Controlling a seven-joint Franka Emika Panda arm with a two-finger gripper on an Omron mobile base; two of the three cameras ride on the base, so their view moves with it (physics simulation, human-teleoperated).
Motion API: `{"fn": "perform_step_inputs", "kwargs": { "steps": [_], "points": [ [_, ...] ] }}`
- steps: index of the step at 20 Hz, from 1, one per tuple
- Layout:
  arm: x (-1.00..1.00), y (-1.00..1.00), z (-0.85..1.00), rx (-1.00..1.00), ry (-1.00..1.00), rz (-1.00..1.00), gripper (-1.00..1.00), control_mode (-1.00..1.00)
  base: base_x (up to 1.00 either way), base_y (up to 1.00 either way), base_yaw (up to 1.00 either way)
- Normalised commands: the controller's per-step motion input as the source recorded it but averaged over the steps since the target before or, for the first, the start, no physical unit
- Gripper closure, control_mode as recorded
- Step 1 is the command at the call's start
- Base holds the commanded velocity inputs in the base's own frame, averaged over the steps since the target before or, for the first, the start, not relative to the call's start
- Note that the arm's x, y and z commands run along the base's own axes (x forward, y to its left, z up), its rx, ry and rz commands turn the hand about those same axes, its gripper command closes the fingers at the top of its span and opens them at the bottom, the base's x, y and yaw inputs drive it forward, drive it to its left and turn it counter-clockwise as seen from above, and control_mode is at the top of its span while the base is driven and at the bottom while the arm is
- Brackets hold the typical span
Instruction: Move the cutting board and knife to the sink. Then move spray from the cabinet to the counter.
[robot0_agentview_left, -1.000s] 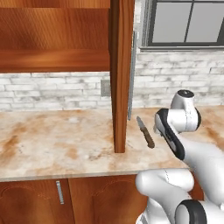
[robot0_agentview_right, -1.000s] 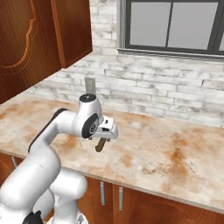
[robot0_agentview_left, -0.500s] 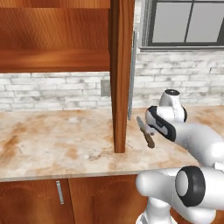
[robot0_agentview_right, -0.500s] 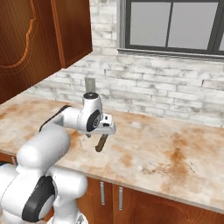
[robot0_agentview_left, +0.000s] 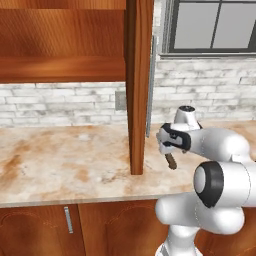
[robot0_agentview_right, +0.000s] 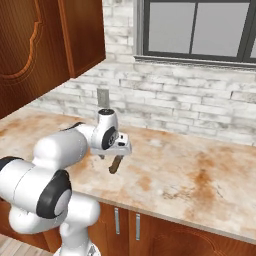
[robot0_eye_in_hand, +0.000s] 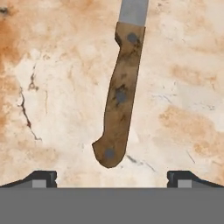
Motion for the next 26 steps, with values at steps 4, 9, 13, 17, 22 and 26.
{"fn": "perform_step_inputs", "kwargs": {
  "steps": [4, 9, 13, 17, 22, 26],
  "points": [
    [0.33, 0.03, -0.37, 0.0, 0.0, 0.0, -1.0, -1.0, 0.0, 0.0, 0.0],
    [0.23, 0.01, -0.34, 0.0, 0.0, 0.0, -1.0, -1.0, 0.0, 0.0, 0.0],
    [0.24, 0.0, -0.35, 0.0, 0.0, -0.03, -1.0, -1.0, 0.0, 0.0, 0.0],
    [0.23, 0.0, -0.32, 0.0, 0.0, -0.04, -1.0, -1.0, 0.0, 0.0, 0.0],
    [0.18, 0.0, -0.3, 0.0, 0.0, -0.04, -1.0, -1.0, 0.0, 0.0, 0.0],
    [0.13, 0.0, -0.29, 0.0, 0.0, -0.04, -1.0, -1.0, 0.0, 0.0, 0.0]
  ]
}}
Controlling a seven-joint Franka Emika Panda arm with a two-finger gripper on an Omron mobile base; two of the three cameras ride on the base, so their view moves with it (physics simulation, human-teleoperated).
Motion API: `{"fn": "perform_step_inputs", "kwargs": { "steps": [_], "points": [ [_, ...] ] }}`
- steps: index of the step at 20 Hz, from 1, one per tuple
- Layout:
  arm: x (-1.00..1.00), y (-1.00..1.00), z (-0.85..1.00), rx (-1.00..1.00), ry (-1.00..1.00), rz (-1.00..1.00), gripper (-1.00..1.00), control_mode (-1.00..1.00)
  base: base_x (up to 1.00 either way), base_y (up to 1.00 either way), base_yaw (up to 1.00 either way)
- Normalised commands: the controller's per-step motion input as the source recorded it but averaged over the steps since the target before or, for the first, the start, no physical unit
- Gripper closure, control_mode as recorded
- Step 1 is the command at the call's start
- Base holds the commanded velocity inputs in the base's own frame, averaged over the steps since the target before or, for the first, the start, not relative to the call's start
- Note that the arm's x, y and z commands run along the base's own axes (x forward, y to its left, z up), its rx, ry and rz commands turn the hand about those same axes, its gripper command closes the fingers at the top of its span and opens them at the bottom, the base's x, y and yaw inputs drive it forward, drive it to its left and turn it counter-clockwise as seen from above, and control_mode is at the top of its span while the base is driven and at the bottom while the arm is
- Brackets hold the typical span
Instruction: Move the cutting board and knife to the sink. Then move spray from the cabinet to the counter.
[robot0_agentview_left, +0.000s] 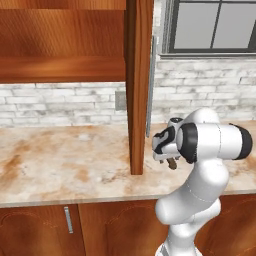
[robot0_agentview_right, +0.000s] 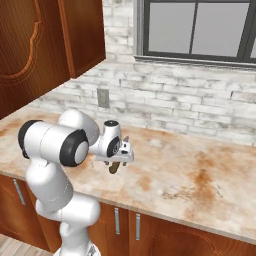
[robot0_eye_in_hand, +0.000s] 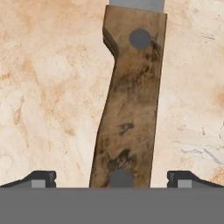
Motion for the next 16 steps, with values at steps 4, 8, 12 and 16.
{"fn": "perform_step_inputs", "kwargs": {
  "steps": [4, 8, 12, 16],
  "points": [
    [0.09, 0.0, -0.31, 0.0, 0.0, -0.05, 1.0, -1.0, 0.0, 0.0, 0.0],
    [0.01, 0.0, -0.35, 0.0, 0.0, -0.06, 1.0, -1.0, 0.0, 0.0, 0.0],
    [0.0, -0.04, -0.32, 0.0, 0.0, -0.04, 1.0, -1.0, 0.0, 0.0, 0.0],
    [0.0, -0.13, -0.21, 0.0, 0.0, 0.0, 1.0, -1.0, 0.0, 0.0, 0.0]
  ]
}}
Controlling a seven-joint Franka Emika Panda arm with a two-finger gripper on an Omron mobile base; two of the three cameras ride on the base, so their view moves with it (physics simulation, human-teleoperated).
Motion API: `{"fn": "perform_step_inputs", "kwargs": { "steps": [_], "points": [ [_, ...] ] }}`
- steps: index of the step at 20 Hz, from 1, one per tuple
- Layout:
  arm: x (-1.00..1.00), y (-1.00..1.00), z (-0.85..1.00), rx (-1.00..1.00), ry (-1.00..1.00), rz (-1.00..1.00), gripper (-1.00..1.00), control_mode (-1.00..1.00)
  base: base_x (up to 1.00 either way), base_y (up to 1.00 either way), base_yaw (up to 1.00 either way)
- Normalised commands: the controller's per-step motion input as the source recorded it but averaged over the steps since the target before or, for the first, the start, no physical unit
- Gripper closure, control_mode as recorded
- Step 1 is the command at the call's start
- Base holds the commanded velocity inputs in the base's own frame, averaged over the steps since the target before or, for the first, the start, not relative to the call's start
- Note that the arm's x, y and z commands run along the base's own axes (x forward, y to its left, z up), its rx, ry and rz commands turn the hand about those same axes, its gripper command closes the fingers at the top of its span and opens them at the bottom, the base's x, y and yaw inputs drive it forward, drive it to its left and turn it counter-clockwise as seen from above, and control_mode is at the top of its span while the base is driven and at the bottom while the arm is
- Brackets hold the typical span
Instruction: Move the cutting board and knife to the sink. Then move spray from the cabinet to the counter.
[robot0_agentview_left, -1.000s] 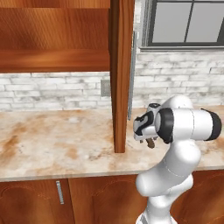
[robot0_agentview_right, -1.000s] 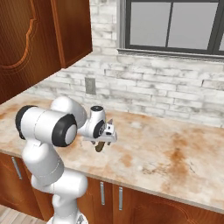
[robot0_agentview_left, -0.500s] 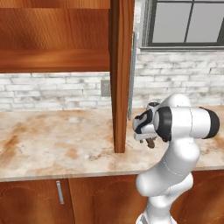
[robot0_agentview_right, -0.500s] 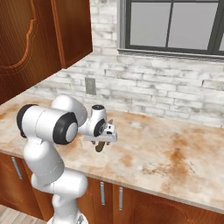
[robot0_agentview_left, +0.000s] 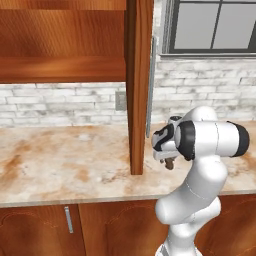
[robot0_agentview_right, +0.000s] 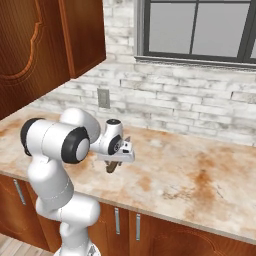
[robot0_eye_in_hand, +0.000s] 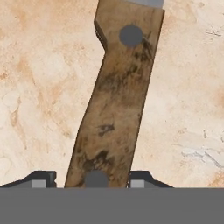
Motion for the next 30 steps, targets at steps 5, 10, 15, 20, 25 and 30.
{"fn": "perform_step_inputs", "kwargs": {
  "steps": [5, 10, 15, 20, 25, 30],
  "points": [
    [0.0, -0.16, -0.03, 0.0, 0.0, -0.01, 1.0, -1.0, 0.0, 0.0, 0.0],
    [0.0, -0.19, 0.0, 0.0, -0.02, -0.04, 1.0, -1.0, 0.0, 0.0, 0.0],
    [0.0, -0.21, 0.18, 0.0, -0.01, -0.08, 1.0, -1.0, 0.0, 0.0, 0.0],
    [-0.02, -0.18, 0.33, 0.0, 0.0, -0.07, 1.0, -1.0, 0.0, 0.0, 0.0],
    [-0.05, -0.24, 0.36, 0.0, 0.0, -0.07, 1.0, -1.0, 0.0, 0.0, 0.0],
    [-0.07, -0.27, 0.32, 0.0, 0.0, -0.07, 1.0, -1.0, 0.0, 0.0, 0.0]
  ]
}}
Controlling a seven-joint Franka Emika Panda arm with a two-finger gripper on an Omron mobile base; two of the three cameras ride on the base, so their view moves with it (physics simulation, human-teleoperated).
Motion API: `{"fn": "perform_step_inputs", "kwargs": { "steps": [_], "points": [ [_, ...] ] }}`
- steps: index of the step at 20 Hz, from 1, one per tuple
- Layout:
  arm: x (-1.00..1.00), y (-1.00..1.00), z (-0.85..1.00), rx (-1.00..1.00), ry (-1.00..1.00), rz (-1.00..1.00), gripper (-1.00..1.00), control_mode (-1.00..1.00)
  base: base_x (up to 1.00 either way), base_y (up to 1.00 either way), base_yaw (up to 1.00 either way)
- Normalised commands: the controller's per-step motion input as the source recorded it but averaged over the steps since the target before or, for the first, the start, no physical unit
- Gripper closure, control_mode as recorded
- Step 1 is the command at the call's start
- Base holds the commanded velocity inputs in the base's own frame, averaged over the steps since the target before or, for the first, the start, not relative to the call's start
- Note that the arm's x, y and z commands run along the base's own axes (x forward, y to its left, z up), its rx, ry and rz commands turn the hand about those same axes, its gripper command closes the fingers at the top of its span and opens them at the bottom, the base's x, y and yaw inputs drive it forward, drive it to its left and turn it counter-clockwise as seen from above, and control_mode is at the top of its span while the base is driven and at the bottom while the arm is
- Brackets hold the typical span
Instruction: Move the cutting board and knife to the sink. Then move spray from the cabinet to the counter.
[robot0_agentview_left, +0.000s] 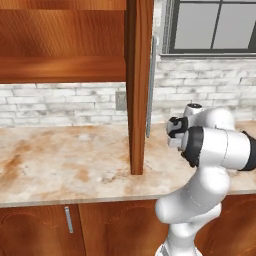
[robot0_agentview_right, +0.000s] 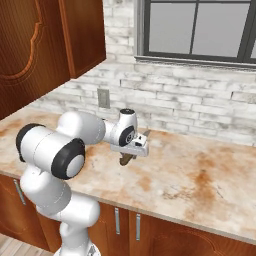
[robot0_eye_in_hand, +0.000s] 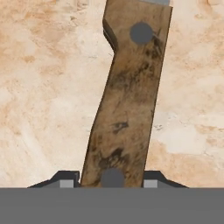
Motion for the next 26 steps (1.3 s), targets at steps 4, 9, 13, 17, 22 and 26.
{"fn": "perform_step_inputs", "kwargs": {
  "steps": [4, 9, 13, 17, 22, 26],
  "points": [
    [-0.1, -0.22, 0.32, 0.0, 0.0, -0.07, 1.0, -1.0, 0.0, 0.0, 0.0],
    [-0.24, -0.03, 0.37, -0.01, -0.06, -0.02, 1.0, -1.0, 0.0, 0.0, 0.0],
    [-0.3, -0.03, 0.4, 0.0, -0.03, -0.03, 1.0, -1.0, 0.0, 0.0, 0.0],
    [-0.33, -0.03, 0.3, 0.0, -0.01, -0.04, 1.0, -1.0, 0.0, 0.0, 0.0],
    [-0.27, 0.0, 0.37, 0.0, -0.02, -0.04, 1.0, -1.0, 0.0, 0.0, 0.0],
    [-0.29, 0.0, 0.35, 0.0, -0.06, -0.01, 1.0, -1.0, 0.0, 0.0, 0.0]
  ]
}}
